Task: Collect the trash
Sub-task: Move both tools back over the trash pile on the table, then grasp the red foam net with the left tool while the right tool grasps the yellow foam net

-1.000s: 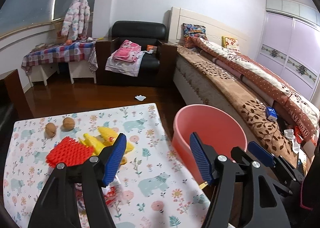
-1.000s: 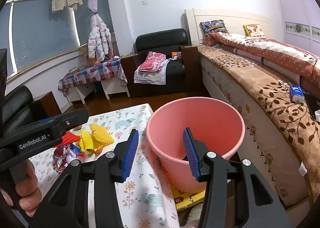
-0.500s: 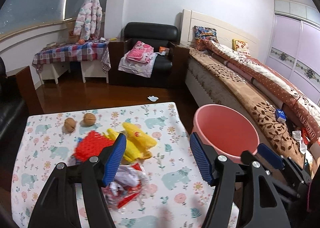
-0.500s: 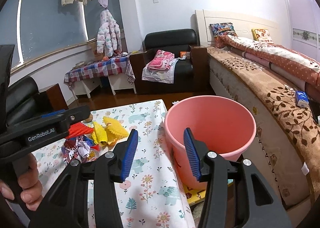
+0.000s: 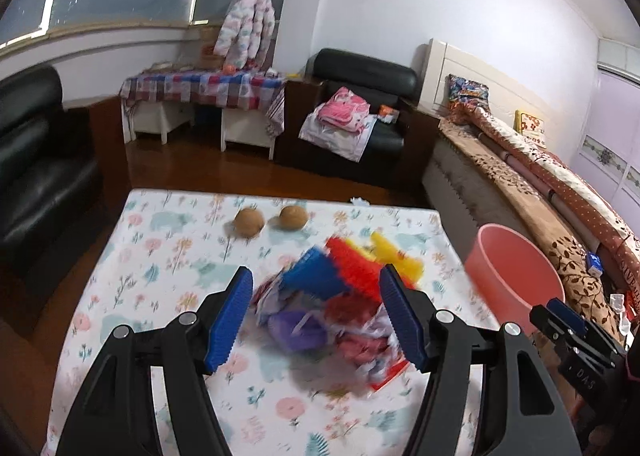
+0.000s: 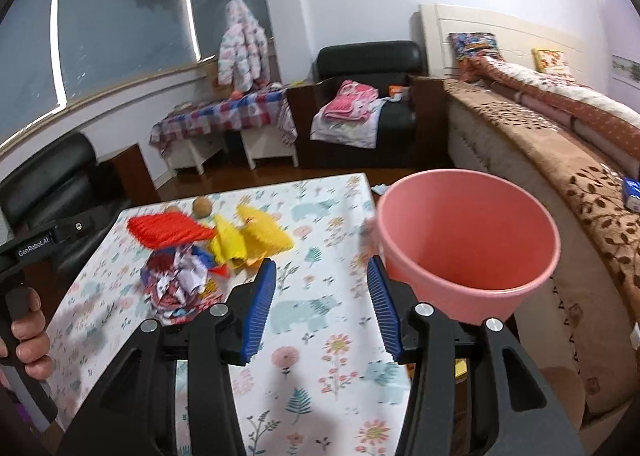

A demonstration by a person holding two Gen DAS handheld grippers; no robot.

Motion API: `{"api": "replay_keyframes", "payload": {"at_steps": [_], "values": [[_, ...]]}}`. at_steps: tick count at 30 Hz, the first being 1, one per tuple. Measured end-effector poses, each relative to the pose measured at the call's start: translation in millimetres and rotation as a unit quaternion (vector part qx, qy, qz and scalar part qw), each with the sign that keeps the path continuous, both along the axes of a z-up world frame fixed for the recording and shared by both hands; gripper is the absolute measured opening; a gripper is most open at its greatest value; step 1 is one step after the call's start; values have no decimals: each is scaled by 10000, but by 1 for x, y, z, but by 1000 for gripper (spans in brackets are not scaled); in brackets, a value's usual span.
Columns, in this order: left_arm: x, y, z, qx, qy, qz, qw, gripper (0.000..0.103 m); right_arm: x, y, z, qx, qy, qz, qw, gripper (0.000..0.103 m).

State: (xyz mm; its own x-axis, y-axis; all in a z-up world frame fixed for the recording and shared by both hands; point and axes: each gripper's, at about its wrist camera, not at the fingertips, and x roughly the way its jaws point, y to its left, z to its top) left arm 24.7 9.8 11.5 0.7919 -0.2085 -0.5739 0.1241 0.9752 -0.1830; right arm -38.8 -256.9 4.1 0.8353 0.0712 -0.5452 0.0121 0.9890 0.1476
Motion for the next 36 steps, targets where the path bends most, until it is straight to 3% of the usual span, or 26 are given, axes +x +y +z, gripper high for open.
{"api": "replay_keyframes", "payload": {"at_steps": [6,12,17,21,23,24,36], "values": [[4,5,-15,-127,256,-76,9996,64,5,13,-7,-54,134,275,9995,48],[13,-11,1,-526,254,-390,9975,64,8,17,-9,-78,156,334,9993,48],[30,-32,4,-240,310,-324,9987,64,11,17,-13,-6,208,364,9991,48],[44,-44,-8,-127,558,-331,9978,44,10,16,-12,-19,192,404,9990,48],[48,-44,-14,-186,677,-359,9969,19,12,16,-12,-11,200,423,9989,48],[49,-44,-16,-215,721,-377,9965,13,15,16,-13,16,224,443,9988,48],[38,-19,-1,-582,260,-293,9975,10,98,31,-16,537,639,851,9929,48]]}}
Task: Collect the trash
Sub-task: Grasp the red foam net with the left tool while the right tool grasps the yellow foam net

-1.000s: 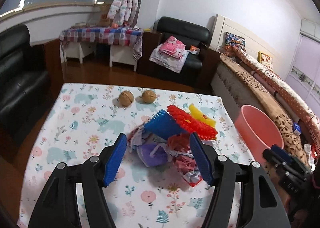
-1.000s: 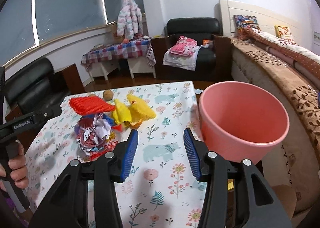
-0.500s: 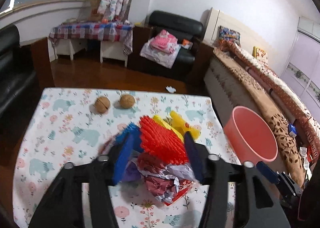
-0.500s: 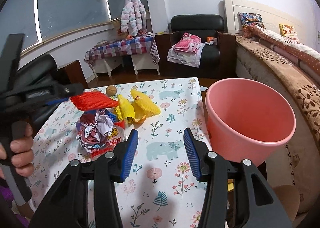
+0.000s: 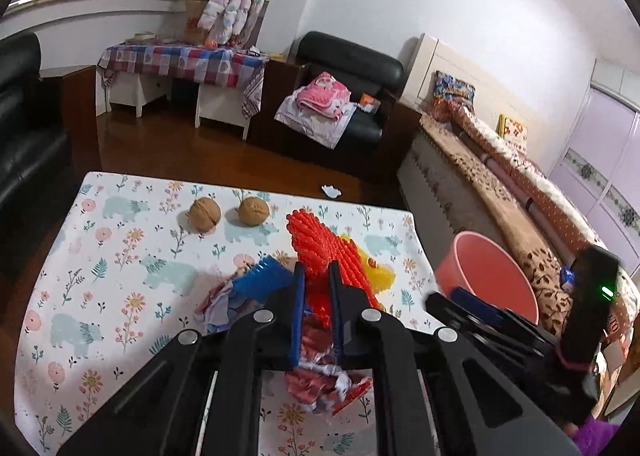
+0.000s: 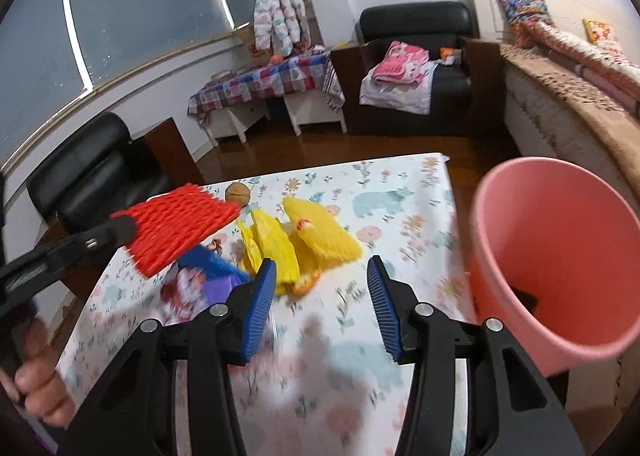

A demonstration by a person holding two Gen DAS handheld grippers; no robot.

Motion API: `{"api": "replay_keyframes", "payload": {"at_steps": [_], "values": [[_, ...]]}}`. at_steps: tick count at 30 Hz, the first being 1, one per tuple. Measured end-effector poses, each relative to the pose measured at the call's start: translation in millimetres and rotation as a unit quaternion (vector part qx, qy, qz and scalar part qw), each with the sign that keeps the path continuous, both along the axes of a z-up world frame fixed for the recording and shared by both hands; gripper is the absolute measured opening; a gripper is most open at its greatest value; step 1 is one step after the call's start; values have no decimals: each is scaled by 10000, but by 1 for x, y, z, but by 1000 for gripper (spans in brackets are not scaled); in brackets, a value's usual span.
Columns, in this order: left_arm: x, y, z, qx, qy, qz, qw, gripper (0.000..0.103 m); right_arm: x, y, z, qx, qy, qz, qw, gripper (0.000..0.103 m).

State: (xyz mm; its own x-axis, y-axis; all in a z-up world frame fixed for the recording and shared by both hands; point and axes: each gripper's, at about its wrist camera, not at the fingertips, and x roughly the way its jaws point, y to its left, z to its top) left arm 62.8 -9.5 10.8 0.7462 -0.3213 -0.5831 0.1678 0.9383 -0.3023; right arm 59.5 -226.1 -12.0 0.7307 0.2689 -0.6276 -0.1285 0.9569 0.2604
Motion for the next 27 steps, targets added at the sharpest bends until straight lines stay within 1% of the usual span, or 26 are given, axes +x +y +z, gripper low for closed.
{"api": "replay_keyframes", "payload": {"at_steps": [5,8,11,12,14,15,17,20,27], "values": [[3,6,0,-48,5,28,10000,10,37,14,-14,-161,300,193,9992,48],[6,8,-4,-91,61,25,9999,10,55,22,-26,-378,458,247,9979,48],[9,9,-7,-108,96,14,9999,10,64,24,-34,-427,523,236,9974,48],[10,9,-8,-116,102,11,9999,10,65,23,-35,-401,518,209,9976,46],[12,10,-8,-153,116,7,9998,10,66,21,-35,-371,539,169,9977,24],[12,10,-8,-167,115,7,9998,10,67,20,-35,-320,594,180,9976,22],[12,8,-7,-156,101,13,9998,10,65,16,-33,-265,573,143,9979,14],[11,5,-5,-127,70,3,9999,10,55,9,-25,-184,460,83,9987,13],[4,-18,3,6,16,-122,9999,10,14,-20,9,184,96,-255,9995,13]]}}
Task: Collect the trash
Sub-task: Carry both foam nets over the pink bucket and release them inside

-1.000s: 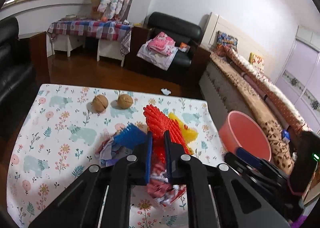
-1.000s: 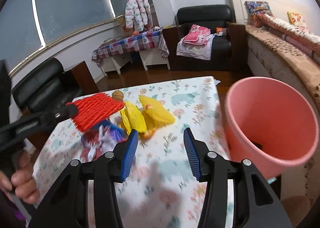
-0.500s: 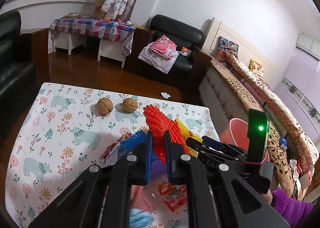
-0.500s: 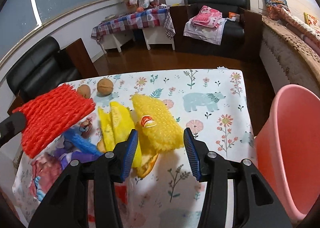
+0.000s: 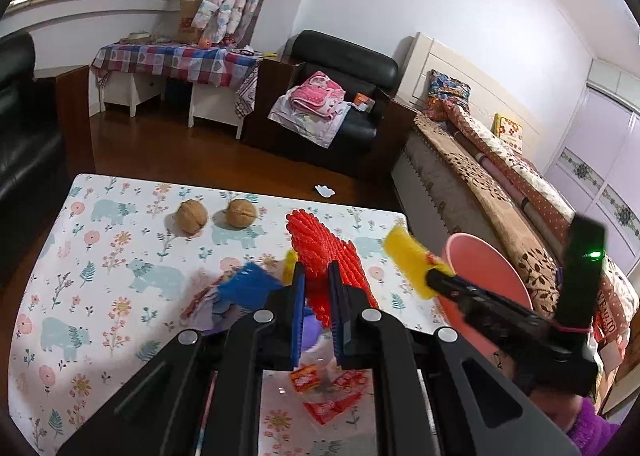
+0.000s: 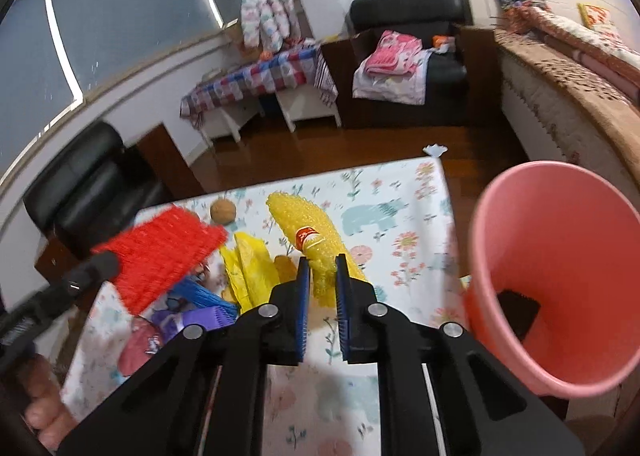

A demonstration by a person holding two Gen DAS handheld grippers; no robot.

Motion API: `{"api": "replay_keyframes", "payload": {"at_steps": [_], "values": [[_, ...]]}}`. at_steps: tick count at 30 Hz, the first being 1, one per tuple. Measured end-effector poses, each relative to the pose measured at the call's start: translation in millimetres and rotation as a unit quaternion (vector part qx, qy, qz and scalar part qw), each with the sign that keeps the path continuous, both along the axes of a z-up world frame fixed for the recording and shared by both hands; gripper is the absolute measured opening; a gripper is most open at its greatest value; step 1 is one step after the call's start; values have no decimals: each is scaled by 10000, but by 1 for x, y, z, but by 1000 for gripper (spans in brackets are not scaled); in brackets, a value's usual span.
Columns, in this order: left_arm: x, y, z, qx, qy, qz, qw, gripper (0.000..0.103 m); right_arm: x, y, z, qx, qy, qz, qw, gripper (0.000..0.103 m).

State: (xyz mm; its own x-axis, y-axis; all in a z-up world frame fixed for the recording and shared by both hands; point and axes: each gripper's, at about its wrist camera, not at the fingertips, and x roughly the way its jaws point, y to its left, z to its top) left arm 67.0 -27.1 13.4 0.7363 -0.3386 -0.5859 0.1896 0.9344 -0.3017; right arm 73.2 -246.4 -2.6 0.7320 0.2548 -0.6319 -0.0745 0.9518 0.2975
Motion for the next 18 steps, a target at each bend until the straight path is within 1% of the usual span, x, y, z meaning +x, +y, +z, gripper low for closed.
{"api": "replay_keyframes", "payload": {"at_steps": [4,8,11,15,18], "values": [[-4,-21,7,148,-112,-158,9997,10,-21,-21,16,-40,-176,-291,9994,12],[-8,-48,16,265,-251,-357,9987,10,-40,-50,25,-38,-248,-716,9971,12],[-10,-69,22,313,-351,-517,9976,10,-50,-67,27,-77,-264,-962,9950,12],[-11,-103,28,404,-442,-747,9954,10,-62,-89,27,-363,-292,-1392,9892,12],[-11,-128,30,469,-442,-949,9934,10,-68,-109,23,-289,-202,-1628,9860,13]]}}
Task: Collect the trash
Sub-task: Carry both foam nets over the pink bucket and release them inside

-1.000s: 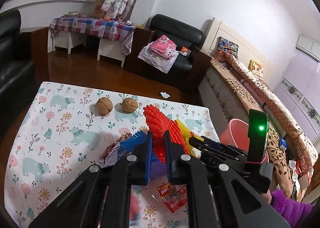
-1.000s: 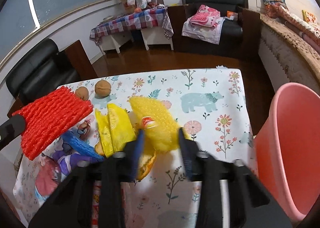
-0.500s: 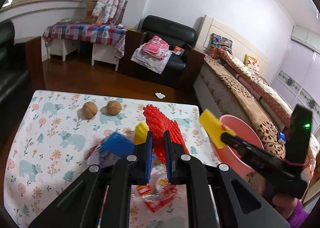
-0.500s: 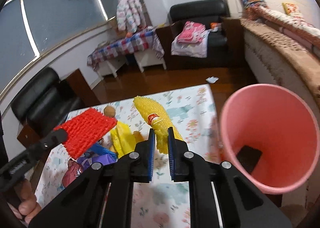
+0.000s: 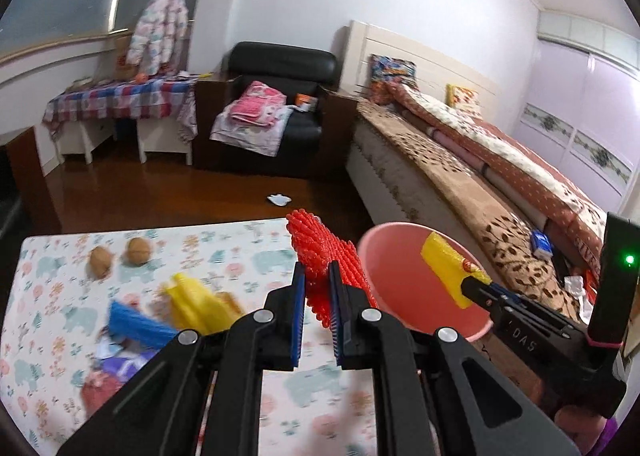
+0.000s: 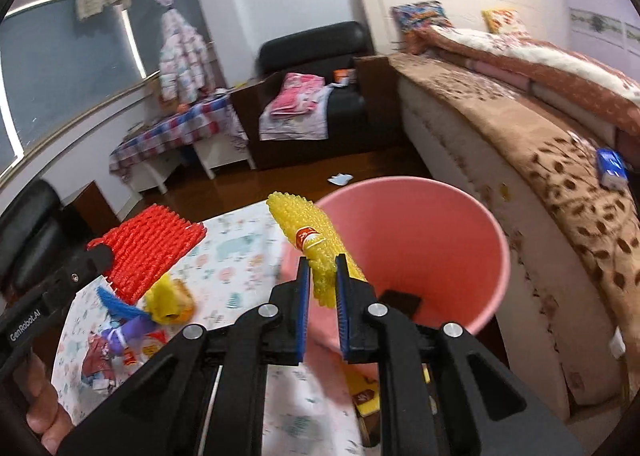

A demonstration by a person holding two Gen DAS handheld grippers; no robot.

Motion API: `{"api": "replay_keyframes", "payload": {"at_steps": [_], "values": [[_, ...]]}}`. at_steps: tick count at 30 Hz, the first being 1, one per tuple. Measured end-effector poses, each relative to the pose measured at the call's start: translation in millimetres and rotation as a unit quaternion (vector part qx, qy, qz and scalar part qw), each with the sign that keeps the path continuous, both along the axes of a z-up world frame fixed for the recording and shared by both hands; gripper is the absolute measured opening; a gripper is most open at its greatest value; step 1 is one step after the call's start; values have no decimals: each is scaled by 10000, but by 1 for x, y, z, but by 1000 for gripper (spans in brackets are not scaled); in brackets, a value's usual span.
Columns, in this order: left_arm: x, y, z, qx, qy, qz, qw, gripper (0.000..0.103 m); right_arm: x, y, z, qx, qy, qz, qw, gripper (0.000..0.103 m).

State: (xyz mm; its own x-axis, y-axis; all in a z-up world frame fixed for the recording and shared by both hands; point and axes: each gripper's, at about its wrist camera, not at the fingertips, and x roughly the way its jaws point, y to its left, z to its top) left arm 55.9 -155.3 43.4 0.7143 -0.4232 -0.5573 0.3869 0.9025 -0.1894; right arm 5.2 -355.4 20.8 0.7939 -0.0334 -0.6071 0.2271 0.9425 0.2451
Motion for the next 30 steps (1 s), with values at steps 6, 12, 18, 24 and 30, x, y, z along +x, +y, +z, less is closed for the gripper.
{"api": "replay_keyframes", "payload": {"at_steps": [6,12,18,24,30], "values": [[0,-51,2,142,-79,-360,9992,10,-13,-25,-7,-20,69,-276,9996,13],[-1,-87,1,241,-119,-606,9978,10,-23,-45,-12,11,66,-445,9990,13],[1,-111,-6,366,-102,-750,9965,10,-25,-59,-21,160,140,-520,9984,13],[6,-129,-15,454,14,-851,9953,11,-23,-66,-27,191,157,-489,9985,13],[11,-142,-19,480,69,-909,9947,11,-17,-71,-34,248,221,-475,9983,13]]}}
